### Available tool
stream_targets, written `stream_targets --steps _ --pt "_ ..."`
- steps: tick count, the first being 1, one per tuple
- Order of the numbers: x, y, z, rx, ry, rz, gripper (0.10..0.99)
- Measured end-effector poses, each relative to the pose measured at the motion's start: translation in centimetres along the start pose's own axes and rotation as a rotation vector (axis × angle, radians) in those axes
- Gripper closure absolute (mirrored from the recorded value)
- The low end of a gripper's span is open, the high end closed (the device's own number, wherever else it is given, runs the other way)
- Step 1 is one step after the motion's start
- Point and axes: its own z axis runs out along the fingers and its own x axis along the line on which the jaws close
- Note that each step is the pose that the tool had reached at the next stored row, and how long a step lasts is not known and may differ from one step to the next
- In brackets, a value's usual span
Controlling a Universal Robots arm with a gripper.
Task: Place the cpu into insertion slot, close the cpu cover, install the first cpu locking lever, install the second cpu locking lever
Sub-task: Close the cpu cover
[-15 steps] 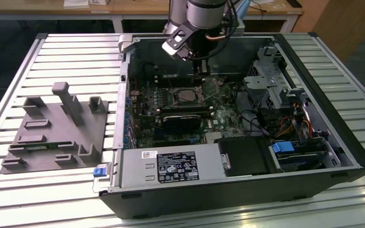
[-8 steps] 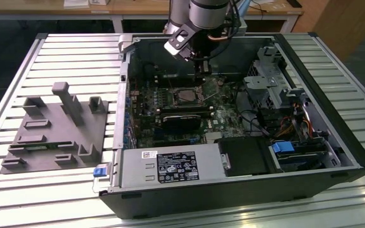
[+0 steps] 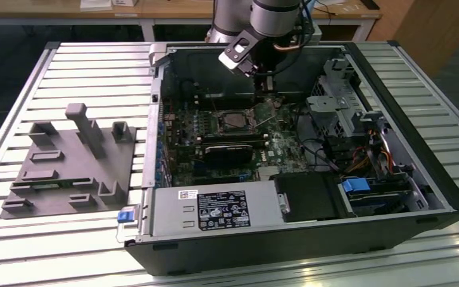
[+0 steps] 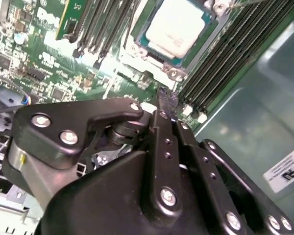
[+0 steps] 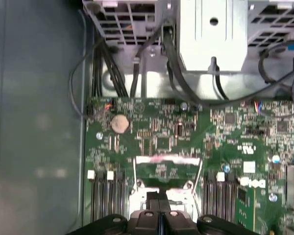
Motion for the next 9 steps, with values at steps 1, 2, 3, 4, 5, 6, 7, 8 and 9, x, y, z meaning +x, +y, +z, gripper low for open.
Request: stream_targets --steps 1,2,3,4,5,6,7,8,9 --pt "0.0 0.18 0.01 0.0 0.0001 0.0 0.98" --pt "0.0 0.3 0.01 0.0 0.0 0.0 0.98" --pt "-0.04 0.36 0.01 0.0 -0.0001 0.0 0.98" --pt "-0.1 0.41 0.01 0.0 0.0 0.0 0.98" --pt "-0.19 0.47 0.01 0.0 -0.0001 0.0 0.98" --pt "-0.32 0.49 0.0 0.0 0.0 0.0 0.98" --pt "-0.46 0.51 0.0 0.0 0.0 0.0 0.98" --pt "-0.56 0.52 0.0 0.0 0.0001 0.0 0.98" --pt "-0.62 0.56 0.0 0.0 0.0001 0.0 0.98"
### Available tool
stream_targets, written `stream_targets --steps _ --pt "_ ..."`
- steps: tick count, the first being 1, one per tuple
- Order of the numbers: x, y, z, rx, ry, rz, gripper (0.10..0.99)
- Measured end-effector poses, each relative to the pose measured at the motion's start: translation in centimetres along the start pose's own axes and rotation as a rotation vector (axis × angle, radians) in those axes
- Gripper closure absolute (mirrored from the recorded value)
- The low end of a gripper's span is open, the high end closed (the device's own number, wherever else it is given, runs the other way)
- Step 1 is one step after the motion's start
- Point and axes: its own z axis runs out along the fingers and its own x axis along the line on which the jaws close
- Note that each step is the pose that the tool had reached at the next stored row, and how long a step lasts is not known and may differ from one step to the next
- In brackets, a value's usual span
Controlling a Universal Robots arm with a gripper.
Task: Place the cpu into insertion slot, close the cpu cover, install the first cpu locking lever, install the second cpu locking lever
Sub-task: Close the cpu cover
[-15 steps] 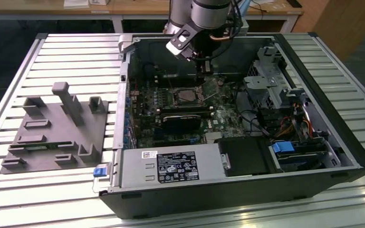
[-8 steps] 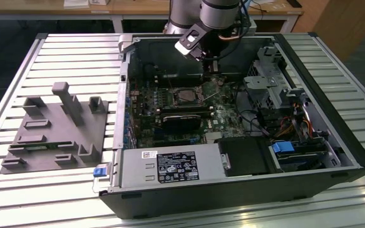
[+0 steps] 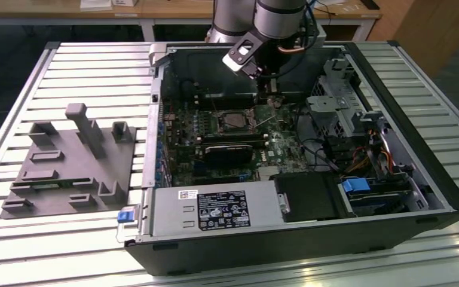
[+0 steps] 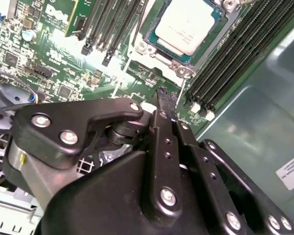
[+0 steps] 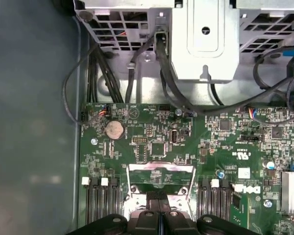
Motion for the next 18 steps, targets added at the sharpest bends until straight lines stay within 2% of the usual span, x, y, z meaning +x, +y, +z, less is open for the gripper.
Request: stream_targets --steps 6,18 --pt "-0.01 1.13 0.02 0.0 -0.0001 0.0 0.98" --pt "0.03 2.48 0.1 0.0 -0.0017 0.0 0.98"
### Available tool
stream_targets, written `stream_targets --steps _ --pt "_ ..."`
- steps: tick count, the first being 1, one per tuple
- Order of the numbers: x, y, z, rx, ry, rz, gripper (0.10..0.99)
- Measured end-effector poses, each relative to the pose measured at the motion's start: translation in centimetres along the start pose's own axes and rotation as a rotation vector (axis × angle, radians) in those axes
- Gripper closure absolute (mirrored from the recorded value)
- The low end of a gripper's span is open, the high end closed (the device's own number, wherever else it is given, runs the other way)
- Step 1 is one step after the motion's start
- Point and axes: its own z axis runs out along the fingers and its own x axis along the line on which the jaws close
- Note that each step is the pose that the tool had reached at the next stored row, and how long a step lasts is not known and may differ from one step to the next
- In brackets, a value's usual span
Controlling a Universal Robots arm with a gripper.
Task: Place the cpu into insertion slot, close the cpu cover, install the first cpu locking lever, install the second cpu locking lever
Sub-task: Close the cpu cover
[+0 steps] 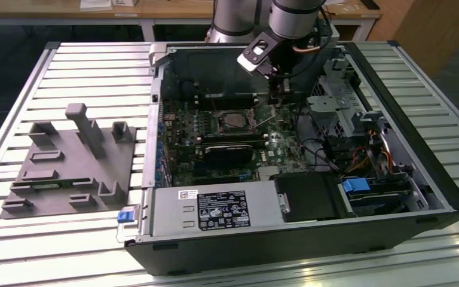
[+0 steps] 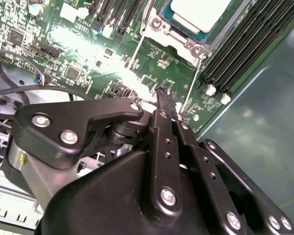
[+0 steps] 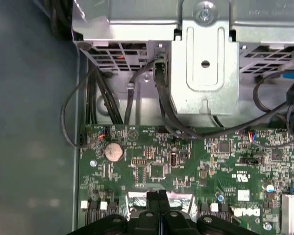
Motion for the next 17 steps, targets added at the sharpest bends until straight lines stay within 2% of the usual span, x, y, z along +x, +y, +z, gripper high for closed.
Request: stream_targets --steps 7,17 --pt "0.09 1.24 0.09 0.0 0.0001 0.0 0.98" --pt "0.18 2.1 0.22 0.0 -0.0002 0.0 0.98"
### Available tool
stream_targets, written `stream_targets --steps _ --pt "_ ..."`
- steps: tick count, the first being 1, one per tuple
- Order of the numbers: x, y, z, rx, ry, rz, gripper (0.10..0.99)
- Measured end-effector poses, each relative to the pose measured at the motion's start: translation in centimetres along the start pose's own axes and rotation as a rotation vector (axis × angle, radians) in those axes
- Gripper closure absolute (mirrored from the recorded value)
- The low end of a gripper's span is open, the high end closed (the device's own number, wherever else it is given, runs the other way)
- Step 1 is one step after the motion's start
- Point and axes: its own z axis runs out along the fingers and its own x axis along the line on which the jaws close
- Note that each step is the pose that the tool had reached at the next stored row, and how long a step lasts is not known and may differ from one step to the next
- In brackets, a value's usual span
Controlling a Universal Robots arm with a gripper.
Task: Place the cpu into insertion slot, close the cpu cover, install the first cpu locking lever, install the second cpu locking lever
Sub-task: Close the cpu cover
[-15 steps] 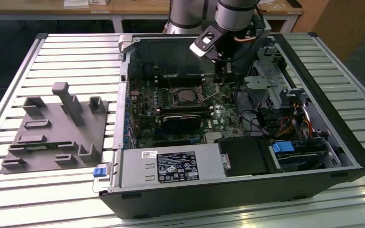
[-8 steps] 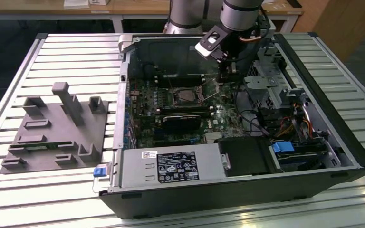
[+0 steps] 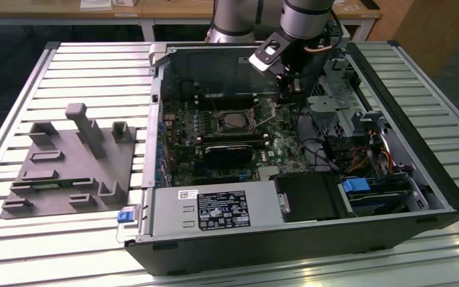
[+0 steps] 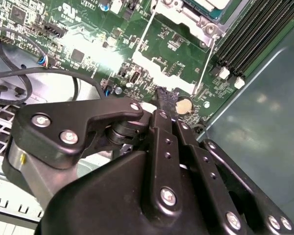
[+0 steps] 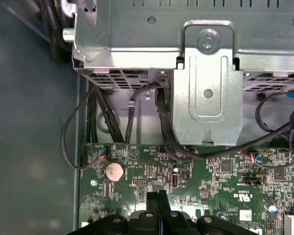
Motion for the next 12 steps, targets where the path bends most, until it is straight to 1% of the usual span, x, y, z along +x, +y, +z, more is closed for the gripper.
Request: stream_targets --steps 6,12 --pt "0.08 0.28 0.48 0.0 0.0 0.0 0.98" --pt "0.1 0.23 1.0 0.0 0.0 0.0 0.98"
